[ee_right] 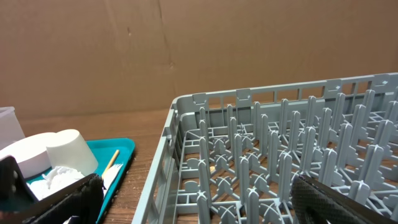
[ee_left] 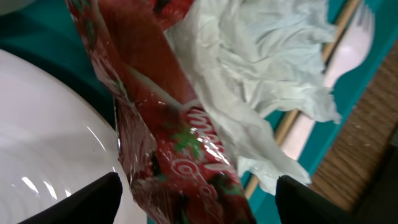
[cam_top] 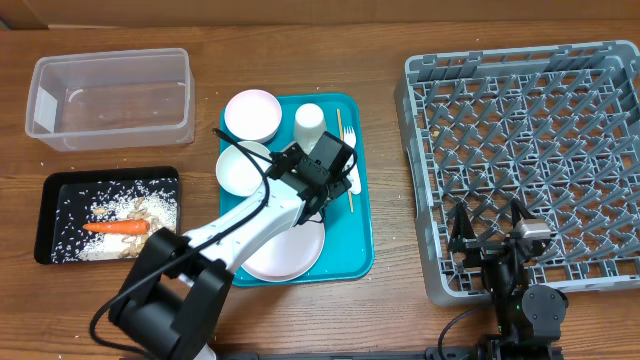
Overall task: Sort waste into correct bins and load items into the dishwasher rack
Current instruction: 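Grasp the red snack wrapper on the teal tray with the left gripper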
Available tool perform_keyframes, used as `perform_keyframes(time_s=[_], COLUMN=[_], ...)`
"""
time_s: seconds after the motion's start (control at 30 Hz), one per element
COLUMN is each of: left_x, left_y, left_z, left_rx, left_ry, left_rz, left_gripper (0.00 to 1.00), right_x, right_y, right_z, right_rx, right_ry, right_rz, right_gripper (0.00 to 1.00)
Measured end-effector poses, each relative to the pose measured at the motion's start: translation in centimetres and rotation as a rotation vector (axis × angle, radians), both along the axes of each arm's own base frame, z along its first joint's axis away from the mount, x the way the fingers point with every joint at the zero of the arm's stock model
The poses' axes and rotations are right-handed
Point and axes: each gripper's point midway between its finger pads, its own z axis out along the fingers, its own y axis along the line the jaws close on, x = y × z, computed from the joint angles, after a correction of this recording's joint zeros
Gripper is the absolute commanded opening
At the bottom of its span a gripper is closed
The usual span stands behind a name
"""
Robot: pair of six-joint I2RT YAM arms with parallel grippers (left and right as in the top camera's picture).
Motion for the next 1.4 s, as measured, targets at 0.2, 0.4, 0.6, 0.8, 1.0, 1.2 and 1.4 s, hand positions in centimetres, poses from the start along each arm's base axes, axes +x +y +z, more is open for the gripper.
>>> perform_keyframes(time_s=[0.2,0.4,0.6,0.8,1.0,1.2,1.4], left_x=[0.2,0.5,0.8,0.5,-0.2,-0.7,0.0], left_y=[0.0,-0.5,-0.8,-0.7,-0.8,-0.9,-0.9], left_z=[-0.8,0.1,1.2,1.1,0.9,2.7,10.7], left_rx=[0.009,0.016,0.019,0.030,0.026,0.025,-0.073], left_ry=[0.002,0.000,0.003,0.014,0.045,0.060,-0.109], left_rz=[0.002,-0.047,-0.059,-0.086,-0.113,-0.147,-0.156], left_gripper=[0.64,0.63,0.52,0.04,0.04,0.04,0.04], right_x=[0.0,0.0,0.0,0.0,0.0,0.0,0.0], right_y=[0.0,0.0,0.0,0.0,0.0,0.0,0.0], right_z=[0.0,0.0,0.0,0.0,0.0,0.0,0.0], right_rx=[0.000,0.000,0.000,0.000,0.000,0.000,0.000], right_ry=[0.000,0.000,0.000,0.000,0.000,0.000,0.000], right_rz=[0.000,0.000,0.000,0.000,0.000,0.000,0.000], right_gripper=[1.00,1.00,1.00,1.00,1.00,1.00,1.00])
